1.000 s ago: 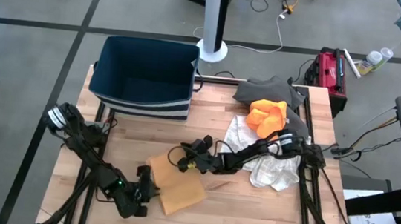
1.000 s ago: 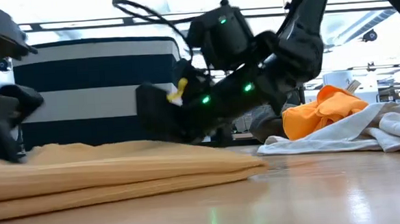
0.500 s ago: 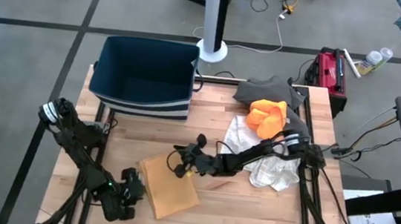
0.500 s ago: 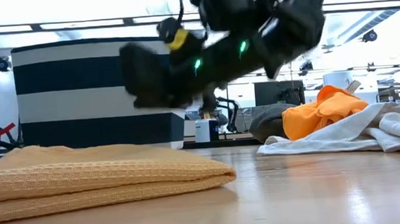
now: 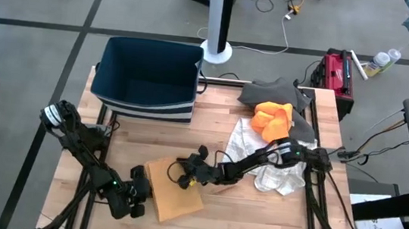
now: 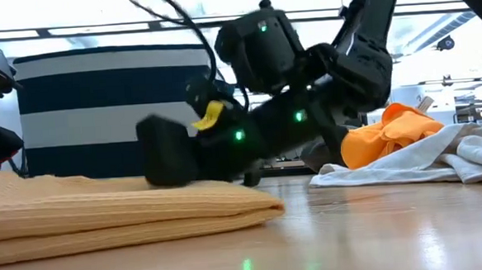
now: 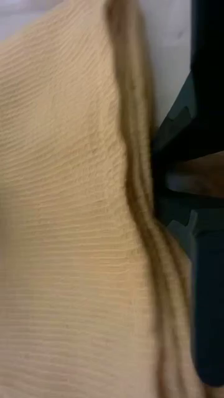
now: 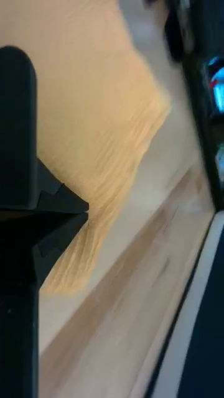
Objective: Fold towel
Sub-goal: Fold the yellow kitchen towel
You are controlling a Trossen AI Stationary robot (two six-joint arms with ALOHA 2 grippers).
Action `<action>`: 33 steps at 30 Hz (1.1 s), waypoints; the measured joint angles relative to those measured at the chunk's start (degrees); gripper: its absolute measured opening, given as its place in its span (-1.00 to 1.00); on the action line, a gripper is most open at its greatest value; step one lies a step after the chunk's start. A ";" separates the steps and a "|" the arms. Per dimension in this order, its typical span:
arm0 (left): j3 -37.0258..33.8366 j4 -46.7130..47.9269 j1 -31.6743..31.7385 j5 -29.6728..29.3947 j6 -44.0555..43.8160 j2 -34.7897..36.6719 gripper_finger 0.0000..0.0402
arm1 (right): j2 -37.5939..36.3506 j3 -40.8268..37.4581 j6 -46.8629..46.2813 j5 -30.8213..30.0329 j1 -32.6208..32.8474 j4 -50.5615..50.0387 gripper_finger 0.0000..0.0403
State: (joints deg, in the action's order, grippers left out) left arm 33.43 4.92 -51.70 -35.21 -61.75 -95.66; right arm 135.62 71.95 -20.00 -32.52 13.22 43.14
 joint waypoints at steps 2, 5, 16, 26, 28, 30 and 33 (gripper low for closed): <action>-0.40 -0.26 0.05 -0.28 -0.25 0.00 -0.62 | 0.34 0.53 0.59 -0.40 0.03 -0.13 -1.00; -0.58 -0.42 0.11 -0.30 -0.35 0.00 -0.62 | -0.92 1.35 5.44 -0.03 0.23 -1.34 -1.00; -0.64 -0.50 0.22 0.16 -0.31 0.13 -0.62 | 4.56 17.11 13.44 6.79 -1.82 -5.06 -1.00; -0.70 -0.48 0.26 1.22 -5.02 0.27 -0.62 | 14.13 35.13 14.67 15.20 -1.79 -11.87 -1.00; -0.70 -0.45 0.26 1.23 -5.29 0.31 -0.62 | 13.88 37.66 16.73 16.54 -1.65 -15.72 -1.00; -0.70 -0.37 0.26 1.63 -5.68 0.43 -0.62 | 13.32 39.90 18.54 16.68 -1.36 -21.53 -1.00; -0.71 0.12 0.32 3.15 -6.66 1.16 -0.62 | 12.35 41.65 21.09 16.30 -1.05 -27.28 -1.00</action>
State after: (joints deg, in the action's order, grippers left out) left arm 32.72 5.04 -51.38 -32.05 -68.41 -94.50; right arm 147.96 113.60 1.08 -16.22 12.18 15.86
